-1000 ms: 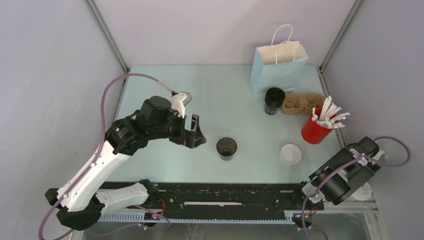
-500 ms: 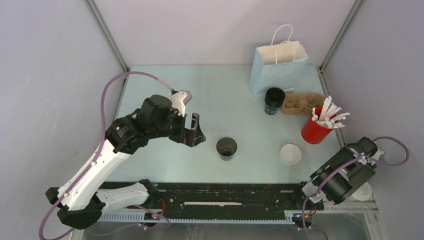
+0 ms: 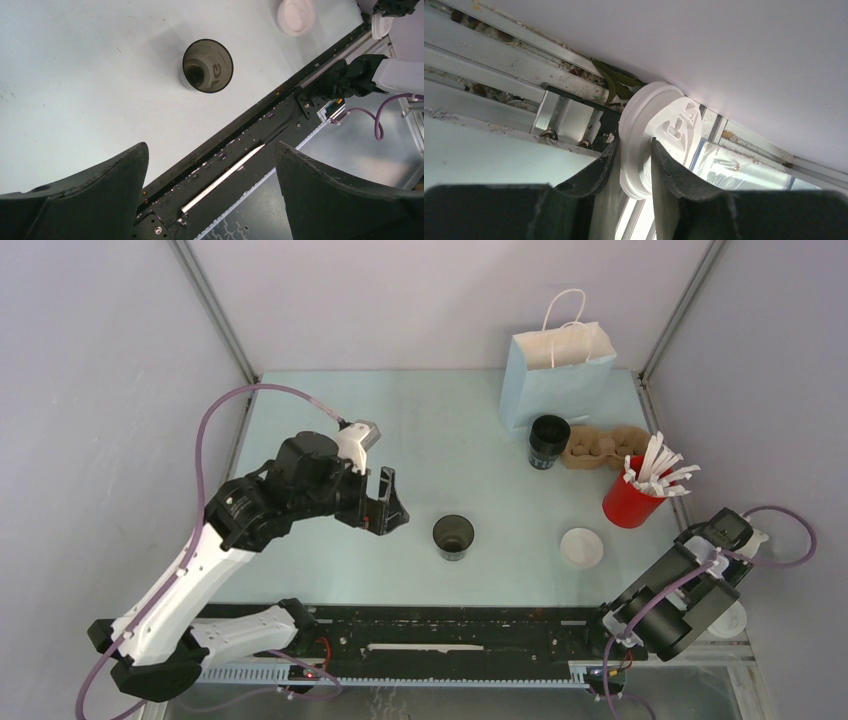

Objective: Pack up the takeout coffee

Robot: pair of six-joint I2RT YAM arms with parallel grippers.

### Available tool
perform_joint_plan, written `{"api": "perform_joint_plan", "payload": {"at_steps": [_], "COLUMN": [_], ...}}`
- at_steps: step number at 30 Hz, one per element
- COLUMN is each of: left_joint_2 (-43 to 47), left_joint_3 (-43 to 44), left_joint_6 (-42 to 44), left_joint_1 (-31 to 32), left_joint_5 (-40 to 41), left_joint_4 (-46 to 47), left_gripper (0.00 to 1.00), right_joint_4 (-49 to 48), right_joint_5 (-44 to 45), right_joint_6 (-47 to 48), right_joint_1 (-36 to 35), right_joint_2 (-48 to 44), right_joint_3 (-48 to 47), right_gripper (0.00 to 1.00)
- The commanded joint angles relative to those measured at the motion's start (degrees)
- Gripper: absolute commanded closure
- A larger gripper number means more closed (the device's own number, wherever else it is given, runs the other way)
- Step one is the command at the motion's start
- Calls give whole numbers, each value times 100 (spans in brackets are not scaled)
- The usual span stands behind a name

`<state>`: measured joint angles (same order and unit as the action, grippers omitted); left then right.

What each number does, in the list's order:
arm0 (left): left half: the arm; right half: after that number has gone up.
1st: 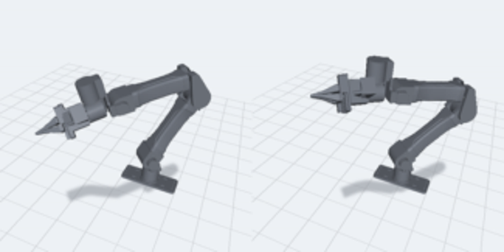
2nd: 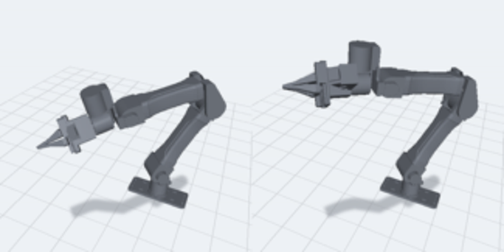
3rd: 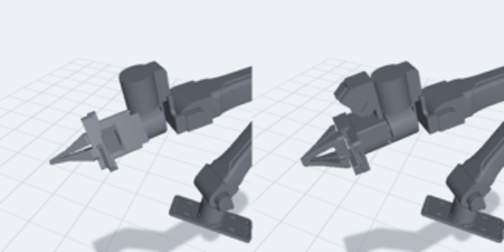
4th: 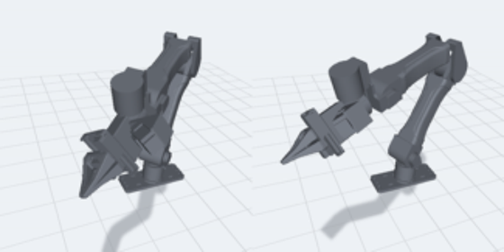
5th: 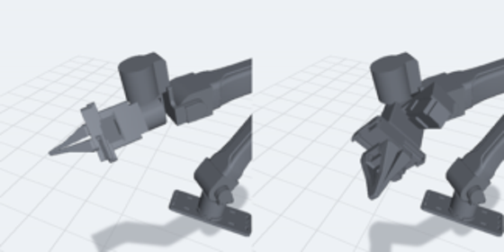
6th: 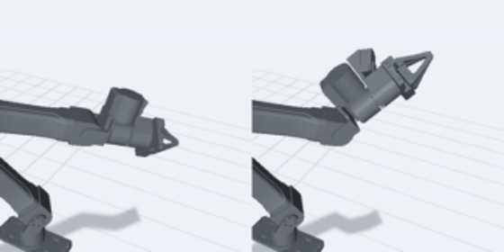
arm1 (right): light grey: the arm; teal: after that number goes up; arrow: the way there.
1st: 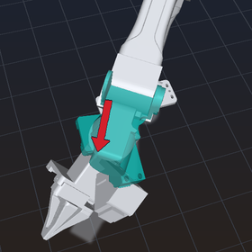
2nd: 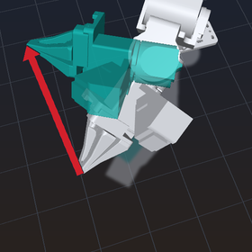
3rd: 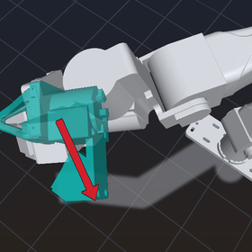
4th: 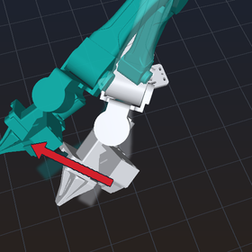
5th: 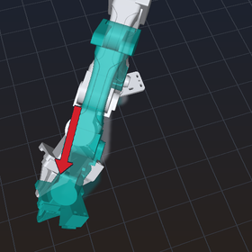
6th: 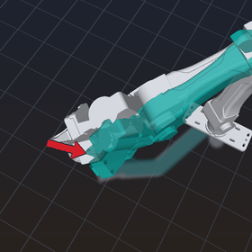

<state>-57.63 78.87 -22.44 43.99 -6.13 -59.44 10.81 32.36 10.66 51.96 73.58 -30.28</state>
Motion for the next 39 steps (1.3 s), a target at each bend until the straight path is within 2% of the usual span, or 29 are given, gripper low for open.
{"api": "perform_joint_plan", "payload": {"at_steps": [1, 20, 25, 32, 39], "left_joint_2": [204, 609, 680, 731, 770], "left_joint_3": [141, -54, -59, 30, 127], "left_joint_6": [91, 31, 4, -38, -161], "left_joint_1": [34, 32, 31, 33, 31], "left_joint_5": [24, -81, -132, -218, -392], "left_joint_4": [73, 151, 175, 173, 168], "left_gripper": [0, 0, 0, 0, 0], "right_joint_4": [152, 1125, 1547, 2004, 2057], "right_joint_5": [79, -119, -652, -1074, -910], "right_joint_6": [-24, -561, -923, -1038, -516], "right_joint_1": [-155, -838, -1088, -1847, -3257], "right_joint_2": [-221, -1093, -1723, -2699, -3057], "right_joint_3": [-121, -867, -1018, -1421, -2877], "right_gripper": [66, 66, 67, 68, 69]}}
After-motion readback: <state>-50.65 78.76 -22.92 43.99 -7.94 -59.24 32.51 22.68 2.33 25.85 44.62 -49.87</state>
